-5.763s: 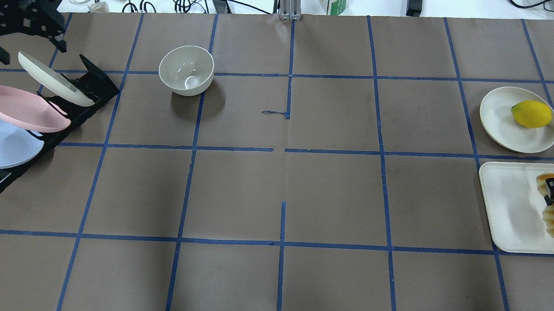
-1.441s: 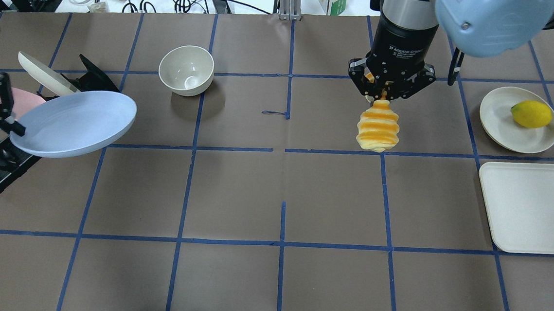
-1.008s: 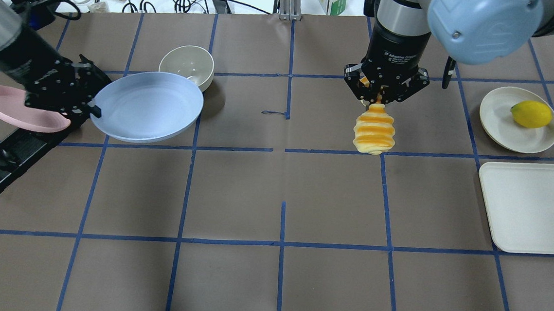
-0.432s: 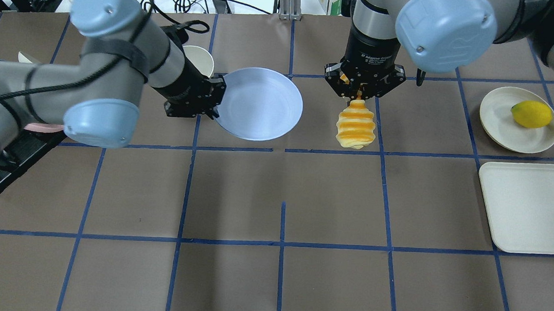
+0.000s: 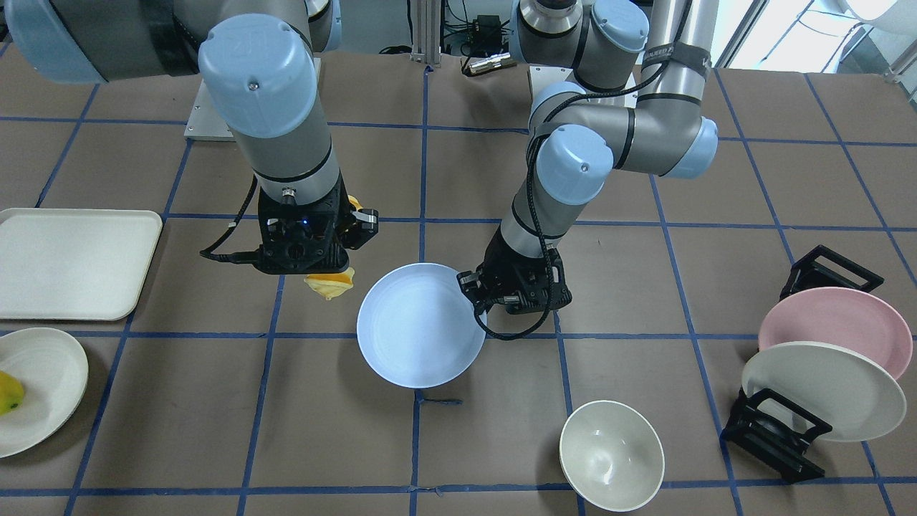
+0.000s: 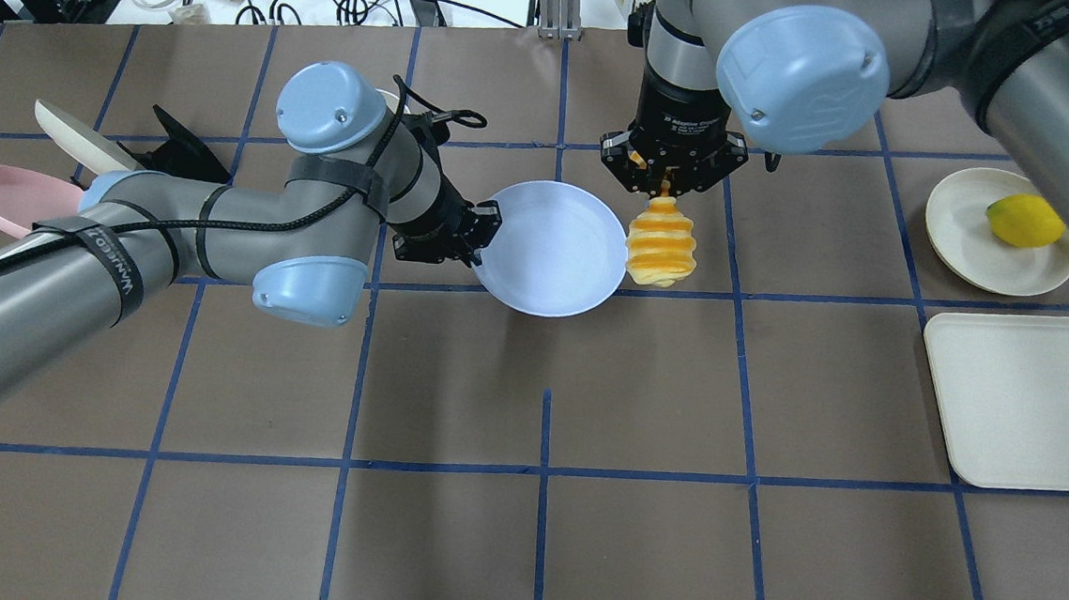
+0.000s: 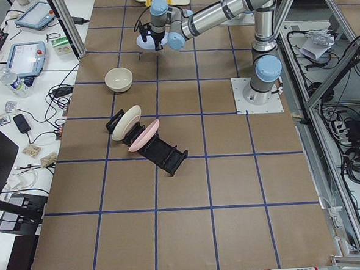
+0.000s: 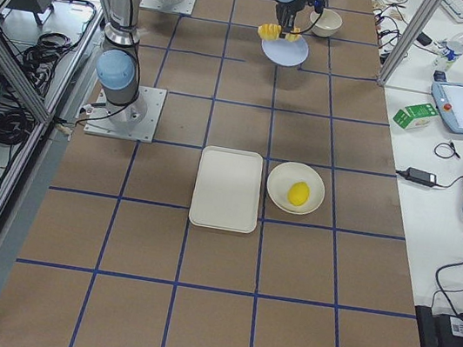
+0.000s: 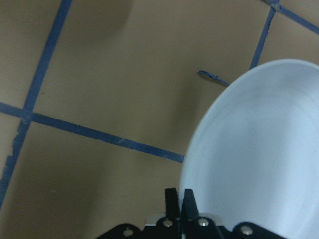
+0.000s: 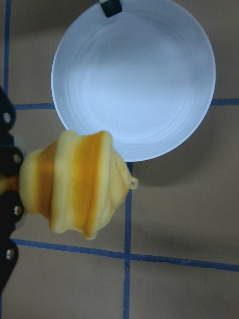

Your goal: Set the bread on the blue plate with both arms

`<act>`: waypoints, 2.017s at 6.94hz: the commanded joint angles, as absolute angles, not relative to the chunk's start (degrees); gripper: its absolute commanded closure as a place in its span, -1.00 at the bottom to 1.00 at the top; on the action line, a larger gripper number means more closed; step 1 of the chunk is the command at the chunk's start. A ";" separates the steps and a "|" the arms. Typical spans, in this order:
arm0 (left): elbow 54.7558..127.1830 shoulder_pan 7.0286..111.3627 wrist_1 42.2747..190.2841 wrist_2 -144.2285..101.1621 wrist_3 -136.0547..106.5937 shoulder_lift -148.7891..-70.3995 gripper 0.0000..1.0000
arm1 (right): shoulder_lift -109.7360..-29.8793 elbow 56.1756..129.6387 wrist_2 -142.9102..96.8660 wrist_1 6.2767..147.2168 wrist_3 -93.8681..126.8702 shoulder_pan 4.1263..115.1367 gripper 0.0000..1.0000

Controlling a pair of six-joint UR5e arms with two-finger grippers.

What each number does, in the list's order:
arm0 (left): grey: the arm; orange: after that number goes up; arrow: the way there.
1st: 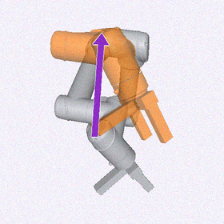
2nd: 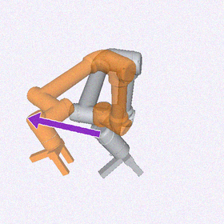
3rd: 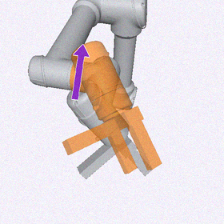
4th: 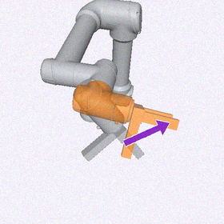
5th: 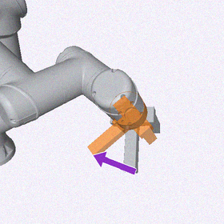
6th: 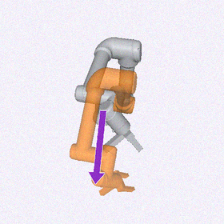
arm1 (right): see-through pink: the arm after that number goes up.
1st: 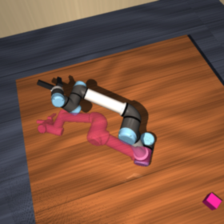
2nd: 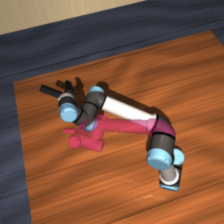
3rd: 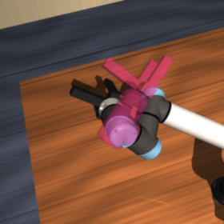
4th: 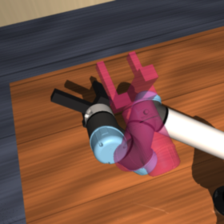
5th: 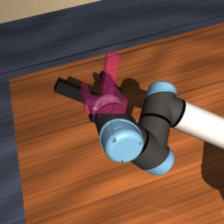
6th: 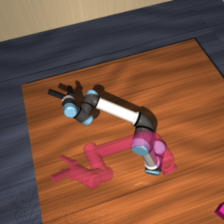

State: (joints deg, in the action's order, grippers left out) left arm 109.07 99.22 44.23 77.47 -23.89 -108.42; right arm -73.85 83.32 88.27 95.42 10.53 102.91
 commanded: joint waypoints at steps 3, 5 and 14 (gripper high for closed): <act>109.25 100.72 43.33 78.74 -20.75 -112.06 -0.98 | -66.11 83.49 85.08 104.04 10.72 103.97 1.00; 107.85 100.20 47.95 86.59 -13.86 -107.95 -1.00 | -62.42 83.50 84.99 107.55 10.46 104.93 1.00; 87.19 92.13 90.35 86.23 -7.92 -92.64 -1.00 | -56.16 89.20 81.30 120.56 11.16 107.58 -0.20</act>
